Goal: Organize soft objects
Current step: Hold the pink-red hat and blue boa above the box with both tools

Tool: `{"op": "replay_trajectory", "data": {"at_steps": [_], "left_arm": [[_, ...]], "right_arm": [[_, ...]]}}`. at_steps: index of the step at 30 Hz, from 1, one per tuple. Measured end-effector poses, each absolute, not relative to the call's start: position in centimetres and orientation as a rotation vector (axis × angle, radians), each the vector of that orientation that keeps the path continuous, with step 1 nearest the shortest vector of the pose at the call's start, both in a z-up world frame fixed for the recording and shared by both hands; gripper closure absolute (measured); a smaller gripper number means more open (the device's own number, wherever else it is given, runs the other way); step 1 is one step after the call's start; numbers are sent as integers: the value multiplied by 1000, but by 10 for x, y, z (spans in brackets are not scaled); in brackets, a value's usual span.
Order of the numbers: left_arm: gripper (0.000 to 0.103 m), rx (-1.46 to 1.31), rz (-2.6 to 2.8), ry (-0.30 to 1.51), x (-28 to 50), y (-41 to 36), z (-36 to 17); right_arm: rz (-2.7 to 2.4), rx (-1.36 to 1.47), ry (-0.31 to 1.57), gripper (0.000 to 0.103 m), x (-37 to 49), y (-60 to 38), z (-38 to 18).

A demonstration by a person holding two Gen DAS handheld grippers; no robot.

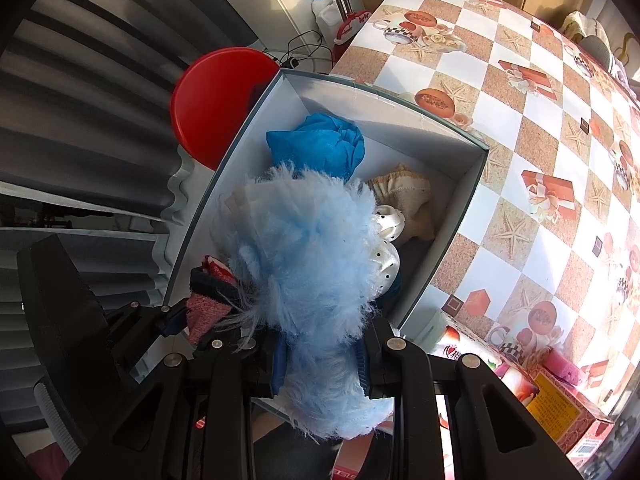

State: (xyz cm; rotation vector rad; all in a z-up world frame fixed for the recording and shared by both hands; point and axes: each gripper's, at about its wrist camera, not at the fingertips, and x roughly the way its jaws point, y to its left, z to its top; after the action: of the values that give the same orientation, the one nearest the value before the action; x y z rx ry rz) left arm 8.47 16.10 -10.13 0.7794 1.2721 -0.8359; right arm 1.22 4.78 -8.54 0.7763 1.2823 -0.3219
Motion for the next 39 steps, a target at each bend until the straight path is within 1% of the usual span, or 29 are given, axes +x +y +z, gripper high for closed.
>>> {"op": "replay_trajectory", "data": {"at_steps": [39], "left_arm": [[73,773,-834,1279,85,163,-104]], "right_arm": [[-322,762,1302,74,17,55,-86]]}}
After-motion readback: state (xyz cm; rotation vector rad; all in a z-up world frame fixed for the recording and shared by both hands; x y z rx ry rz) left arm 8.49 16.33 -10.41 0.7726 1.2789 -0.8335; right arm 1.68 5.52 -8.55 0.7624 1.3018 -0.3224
